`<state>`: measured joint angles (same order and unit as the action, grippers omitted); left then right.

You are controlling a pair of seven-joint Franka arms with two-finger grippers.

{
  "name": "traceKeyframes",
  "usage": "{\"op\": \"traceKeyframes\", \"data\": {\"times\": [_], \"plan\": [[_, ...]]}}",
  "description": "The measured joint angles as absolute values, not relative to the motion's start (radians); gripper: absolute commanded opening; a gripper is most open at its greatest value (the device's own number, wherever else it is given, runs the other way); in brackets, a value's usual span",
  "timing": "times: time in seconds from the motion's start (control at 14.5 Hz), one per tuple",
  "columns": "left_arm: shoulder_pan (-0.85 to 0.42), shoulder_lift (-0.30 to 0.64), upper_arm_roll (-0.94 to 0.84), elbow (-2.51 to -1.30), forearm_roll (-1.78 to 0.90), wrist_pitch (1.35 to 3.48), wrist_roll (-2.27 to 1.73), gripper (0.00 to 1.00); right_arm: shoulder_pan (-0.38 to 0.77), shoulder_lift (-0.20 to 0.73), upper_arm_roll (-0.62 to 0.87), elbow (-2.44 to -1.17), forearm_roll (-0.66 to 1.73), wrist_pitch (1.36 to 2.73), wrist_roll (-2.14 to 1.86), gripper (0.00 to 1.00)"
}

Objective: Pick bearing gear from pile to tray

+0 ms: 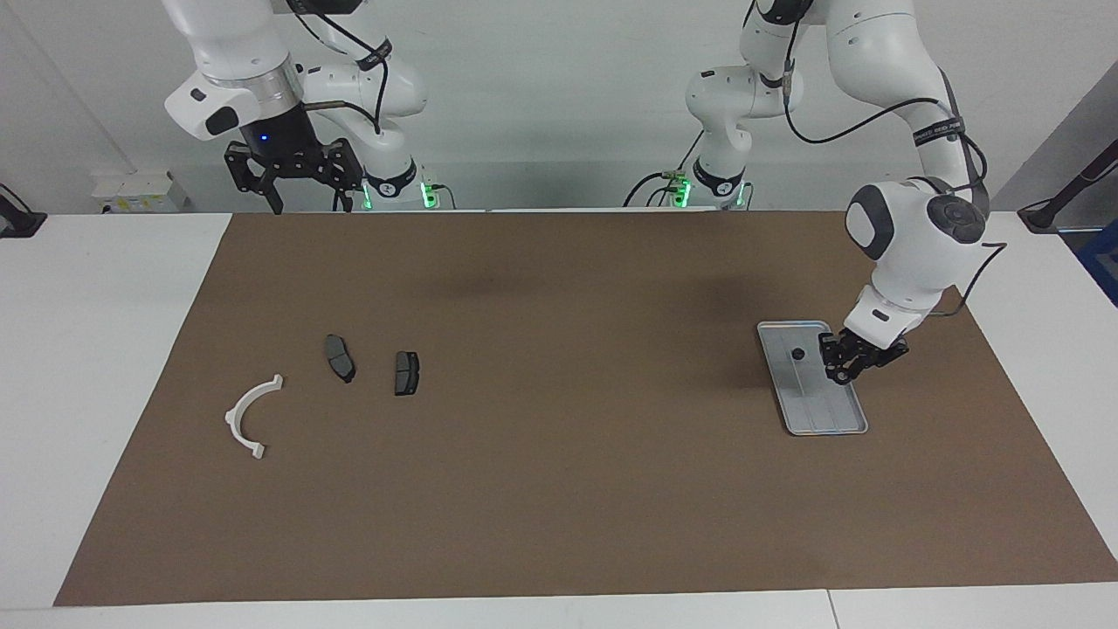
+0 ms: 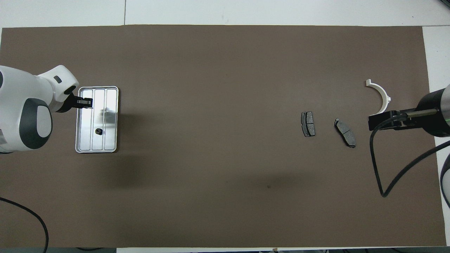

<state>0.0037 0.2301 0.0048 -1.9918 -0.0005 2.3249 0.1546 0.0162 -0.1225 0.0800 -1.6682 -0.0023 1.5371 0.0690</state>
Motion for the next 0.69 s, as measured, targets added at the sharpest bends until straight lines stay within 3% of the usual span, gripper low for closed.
{"op": "traceKeyframes", "data": {"times": [0.69], "plan": [[-0.009,0.232,0.004,-2.114,-0.001,2.465,0.138,0.00,0.016,-0.122,0.077,-1.670,-0.002,1.537,0.069,1.00]]}}
